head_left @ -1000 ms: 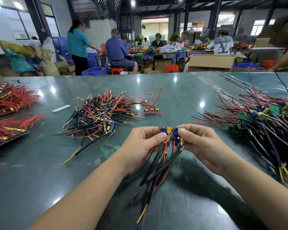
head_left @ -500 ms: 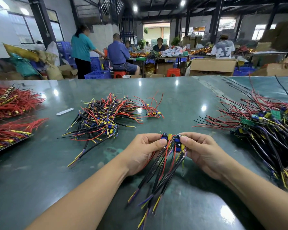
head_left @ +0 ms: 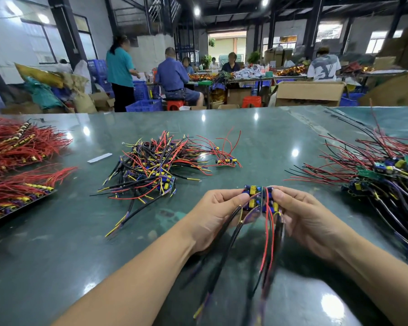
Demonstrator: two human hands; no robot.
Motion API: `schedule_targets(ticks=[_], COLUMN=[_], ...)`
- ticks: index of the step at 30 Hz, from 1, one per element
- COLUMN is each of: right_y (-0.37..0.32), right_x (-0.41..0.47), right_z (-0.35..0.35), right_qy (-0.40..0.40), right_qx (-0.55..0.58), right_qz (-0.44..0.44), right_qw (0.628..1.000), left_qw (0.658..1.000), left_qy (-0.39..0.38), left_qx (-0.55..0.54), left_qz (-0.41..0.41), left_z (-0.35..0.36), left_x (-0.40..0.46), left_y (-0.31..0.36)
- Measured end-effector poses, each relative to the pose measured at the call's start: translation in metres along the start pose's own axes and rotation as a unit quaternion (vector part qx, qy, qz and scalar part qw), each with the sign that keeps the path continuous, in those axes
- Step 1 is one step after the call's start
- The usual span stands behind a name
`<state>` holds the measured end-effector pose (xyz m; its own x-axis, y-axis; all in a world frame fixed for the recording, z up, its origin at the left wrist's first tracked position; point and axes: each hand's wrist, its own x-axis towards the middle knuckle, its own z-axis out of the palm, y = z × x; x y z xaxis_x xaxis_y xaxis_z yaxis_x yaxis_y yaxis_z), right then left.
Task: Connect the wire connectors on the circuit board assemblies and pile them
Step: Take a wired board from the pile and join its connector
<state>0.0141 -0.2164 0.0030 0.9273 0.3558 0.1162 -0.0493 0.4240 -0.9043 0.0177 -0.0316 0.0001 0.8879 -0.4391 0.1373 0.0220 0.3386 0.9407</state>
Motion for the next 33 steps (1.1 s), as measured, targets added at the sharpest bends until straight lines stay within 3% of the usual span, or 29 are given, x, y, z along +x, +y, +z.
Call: schedule_targets(ticks=[5,7,10,12,17,19,21,22,24,26,27,30,33], right_y=[-0.004,-0.008,-0.011,-0.009,-0.003,-0.002,-0.001,-0.001,-0.001,-0.003,-0.005,-0.013,-0.021], right_x=[0.002,0.002,0.003,0.002,0.001,0.001,0.001,0.001,0.002,0.003,0.004,0.003,0.001], right_z=[-0.001,-0.003,-0.004,-0.002,0.001,0.002,0.005,0.006,0.009,0.011,0.012,0.009,0.009], right_qy=[0.077,0.112,0.137,0.126,0.090,0.092,0.109,0.123,0.159,0.213,0.246,0.307,0.309], right_qx=[0.046,0.052,0.037,0.022,-0.009,-0.021,-0.020,-0.013,0.024,0.084,0.120,0.251,0.314], right_qz=[-0.011,-0.018,-0.017,-0.013,-0.006,-0.002,0.002,0.003,-0.004,-0.012,-0.016,-0.035,-0.051], right_qw=[0.996,0.992,0.990,0.992,0.996,0.996,0.994,0.992,0.987,0.973,0.962,0.917,0.896], left_qw=[0.997,0.984,0.905,0.840,0.761,0.707,0.666,0.676,0.780,0.880,0.909,0.953,0.974], left_qy=[0.046,0.139,0.373,0.478,0.578,0.592,0.579,0.551,0.446,0.333,0.296,0.236,0.150], left_qx=[-0.034,-0.049,0.055,0.157,0.291,0.381,0.439,0.438,0.363,0.271,0.240,0.174,0.169], left_qz=[0.050,0.095,0.194,0.203,0.041,0.066,0.171,0.218,0.248,0.203,0.167,0.071,-0.017], left_z=[-0.008,-0.020,-0.044,-0.062,-0.101,-0.096,-0.083,-0.073,-0.054,-0.037,-0.031,-0.023,-0.020], left_x=[0.004,0.007,0.012,0.012,0.007,0.004,0.002,0.002,0.001,0.001,0.000,0.000,-0.003], left_y=[0.005,0.011,0.020,0.025,0.030,0.032,0.036,0.038,0.038,0.034,0.030,0.022,0.018])
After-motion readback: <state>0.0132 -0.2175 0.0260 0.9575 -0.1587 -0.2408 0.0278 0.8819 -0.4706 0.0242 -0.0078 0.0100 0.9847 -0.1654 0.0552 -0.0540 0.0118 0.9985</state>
